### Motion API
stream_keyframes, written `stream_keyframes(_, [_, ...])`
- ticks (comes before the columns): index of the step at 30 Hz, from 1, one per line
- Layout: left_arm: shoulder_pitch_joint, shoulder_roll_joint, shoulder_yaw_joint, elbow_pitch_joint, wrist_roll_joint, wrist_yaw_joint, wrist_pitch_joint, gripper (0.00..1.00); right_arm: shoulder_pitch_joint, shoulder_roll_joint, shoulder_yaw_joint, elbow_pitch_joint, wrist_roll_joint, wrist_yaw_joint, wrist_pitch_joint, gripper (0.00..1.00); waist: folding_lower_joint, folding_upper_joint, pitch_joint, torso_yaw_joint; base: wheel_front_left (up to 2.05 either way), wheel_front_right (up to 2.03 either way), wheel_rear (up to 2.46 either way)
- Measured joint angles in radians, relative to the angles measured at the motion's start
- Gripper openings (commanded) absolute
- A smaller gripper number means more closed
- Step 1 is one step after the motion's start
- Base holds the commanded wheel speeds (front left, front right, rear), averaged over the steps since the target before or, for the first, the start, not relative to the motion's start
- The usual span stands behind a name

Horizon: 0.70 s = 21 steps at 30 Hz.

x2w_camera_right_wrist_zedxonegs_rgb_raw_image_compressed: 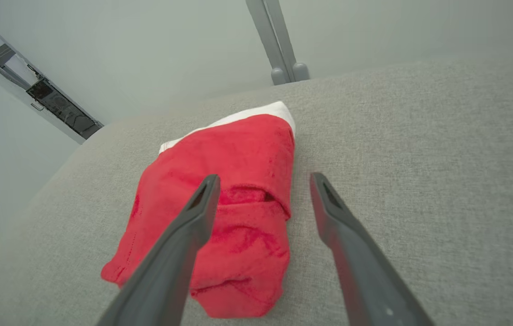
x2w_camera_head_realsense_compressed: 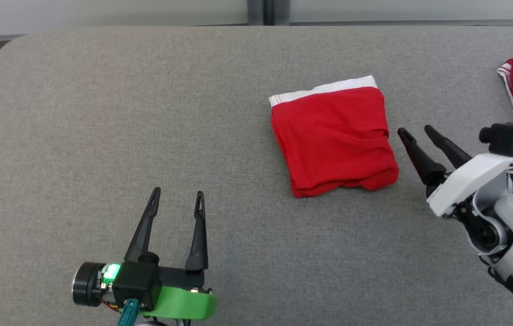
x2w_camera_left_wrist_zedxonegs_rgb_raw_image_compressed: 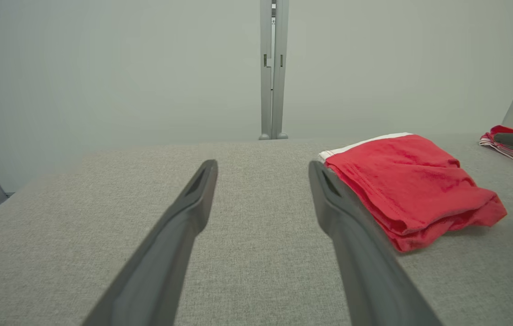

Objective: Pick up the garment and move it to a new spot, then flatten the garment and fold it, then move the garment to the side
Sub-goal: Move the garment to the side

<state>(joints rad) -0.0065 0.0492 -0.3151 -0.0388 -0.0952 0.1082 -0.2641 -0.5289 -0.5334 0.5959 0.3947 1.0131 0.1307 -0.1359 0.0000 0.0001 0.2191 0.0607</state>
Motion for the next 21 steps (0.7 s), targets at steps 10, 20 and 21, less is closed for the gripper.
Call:
stream_keyframes(10, [-0.070,0.000,-0.047,-0.007,-0.015,0.017,0.000,1.00,-0.112,-0.143,0.049,-0.039,0.369,0.000,0.214,1.00,0.0000,0.0000,0.121,0.054,0.00,0.00,0.00])
stream_keyframes(20, [-0.096,0.000,-0.062,-0.003,-0.011,0.029,0.000,1.00,-0.145,-0.148,0.137,-0.027,0.402,0.000,0.210,0.00,0.0001,0.0000,0.181,0.096,0.00,0.00,0.00])
stream_keyframes(21, [-0.098,0.000,-0.063,-0.003,-0.010,0.029,0.000,1.00,-0.150,-0.151,0.145,-0.030,0.401,0.000,0.199,0.00,0.0001,0.0000,0.182,0.095,0.00,0.00,0.00])
